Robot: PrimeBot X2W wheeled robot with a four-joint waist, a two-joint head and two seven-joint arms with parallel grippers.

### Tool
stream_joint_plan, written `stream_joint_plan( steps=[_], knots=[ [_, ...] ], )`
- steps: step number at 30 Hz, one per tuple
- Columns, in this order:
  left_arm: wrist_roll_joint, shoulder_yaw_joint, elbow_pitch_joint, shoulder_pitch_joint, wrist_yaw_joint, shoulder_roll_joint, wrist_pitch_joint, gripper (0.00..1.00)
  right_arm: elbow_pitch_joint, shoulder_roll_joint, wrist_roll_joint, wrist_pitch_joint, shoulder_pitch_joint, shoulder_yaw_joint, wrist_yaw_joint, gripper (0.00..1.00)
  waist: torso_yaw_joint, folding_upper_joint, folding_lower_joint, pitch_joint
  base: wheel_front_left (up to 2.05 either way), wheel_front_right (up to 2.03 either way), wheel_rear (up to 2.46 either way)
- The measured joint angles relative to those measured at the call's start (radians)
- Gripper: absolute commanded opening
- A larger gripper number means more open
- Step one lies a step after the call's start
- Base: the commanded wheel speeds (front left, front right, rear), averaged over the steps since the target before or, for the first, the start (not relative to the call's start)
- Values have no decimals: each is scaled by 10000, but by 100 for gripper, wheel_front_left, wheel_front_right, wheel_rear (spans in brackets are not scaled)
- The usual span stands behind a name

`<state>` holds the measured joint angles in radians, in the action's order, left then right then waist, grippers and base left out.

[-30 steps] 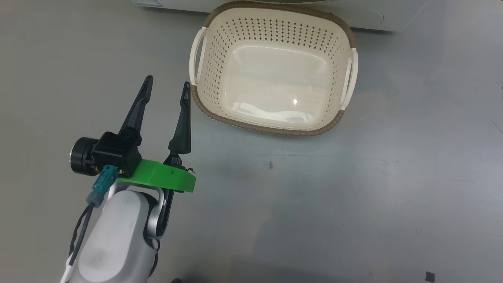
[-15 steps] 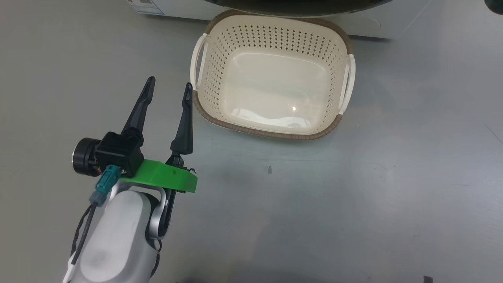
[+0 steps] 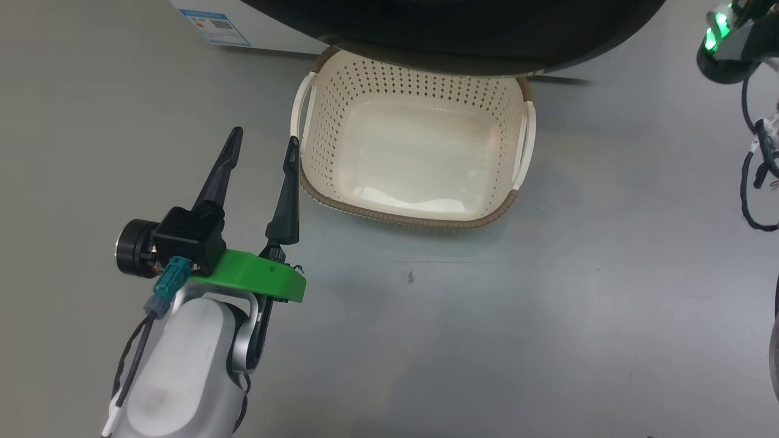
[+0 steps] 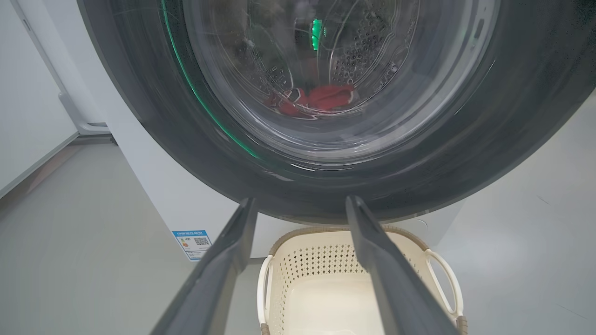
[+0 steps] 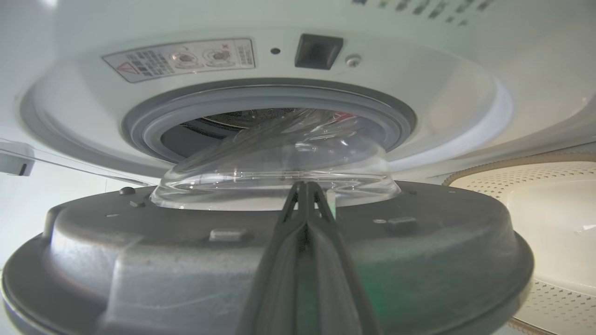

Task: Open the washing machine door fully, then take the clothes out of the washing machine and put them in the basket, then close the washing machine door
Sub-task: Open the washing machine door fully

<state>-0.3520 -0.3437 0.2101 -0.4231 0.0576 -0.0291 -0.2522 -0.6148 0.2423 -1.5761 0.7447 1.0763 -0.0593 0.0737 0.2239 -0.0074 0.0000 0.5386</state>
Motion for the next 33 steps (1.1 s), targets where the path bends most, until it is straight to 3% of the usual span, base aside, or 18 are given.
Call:
stream_joint_plan(
  steps=[22,33],
  knots=[
    [29,8,474,517,-10,-2,0,100,-115,-988,-430,679,-1810,-384,384,0,-504,0,0,-1427,0,0,0],
    [92,-10,564,705,-27,-6,0,100,-100,-1174,-412,-389,-2197,167,397,0,-712,0,0,-1900,0,0,0]
  ],
)
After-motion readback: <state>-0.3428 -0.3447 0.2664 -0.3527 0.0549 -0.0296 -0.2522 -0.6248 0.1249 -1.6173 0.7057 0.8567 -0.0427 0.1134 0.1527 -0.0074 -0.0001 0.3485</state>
